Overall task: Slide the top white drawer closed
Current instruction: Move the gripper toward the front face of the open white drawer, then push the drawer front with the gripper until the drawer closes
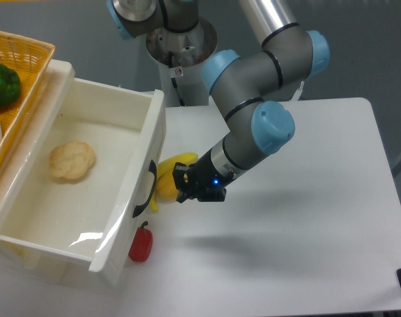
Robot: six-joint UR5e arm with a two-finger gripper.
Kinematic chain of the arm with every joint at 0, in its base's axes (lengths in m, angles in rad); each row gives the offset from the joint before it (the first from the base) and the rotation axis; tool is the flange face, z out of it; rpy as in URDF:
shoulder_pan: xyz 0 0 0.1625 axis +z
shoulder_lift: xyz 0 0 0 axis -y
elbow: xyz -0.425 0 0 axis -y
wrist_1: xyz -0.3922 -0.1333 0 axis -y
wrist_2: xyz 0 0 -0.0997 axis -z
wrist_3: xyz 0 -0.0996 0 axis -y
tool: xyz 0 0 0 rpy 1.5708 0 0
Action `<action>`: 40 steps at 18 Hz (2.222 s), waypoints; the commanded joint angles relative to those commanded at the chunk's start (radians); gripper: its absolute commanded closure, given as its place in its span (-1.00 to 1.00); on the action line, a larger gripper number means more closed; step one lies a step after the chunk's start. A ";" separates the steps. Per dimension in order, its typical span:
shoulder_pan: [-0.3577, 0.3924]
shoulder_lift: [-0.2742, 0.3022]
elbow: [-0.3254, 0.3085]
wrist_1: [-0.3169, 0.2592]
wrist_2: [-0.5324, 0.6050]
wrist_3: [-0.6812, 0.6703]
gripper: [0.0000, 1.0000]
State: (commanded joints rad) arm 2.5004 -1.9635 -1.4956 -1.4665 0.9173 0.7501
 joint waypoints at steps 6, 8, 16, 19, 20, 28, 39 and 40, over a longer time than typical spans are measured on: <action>-0.009 0.008 -0.009 -0.012 -0.005 -0.015 0.89; -0.023 0.012 -0.011 -0.014 -0.005 -0.015 0.89; -0.029 0.043 -0.035 -0.040 -0.006 -0.015 0.89; -0.032 0.055 -0.037 -0.041 -0.008 -0.015 0.89; -0.034 0.057 -0.037 -0.041 -0.008 -0.015 0.89; -0.058 0.058 -0.037 -0.041 -0.014 -0.017 0.89; -0.121 0.074 -0.037 -0.038 -0.012 -0.061 0.88; -0.126 0.074 -0.037 -0.038 -0.012 -0.063 0.88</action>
State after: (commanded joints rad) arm 2.3746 -1.8899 -1.5324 -1.5048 0.9050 0.6872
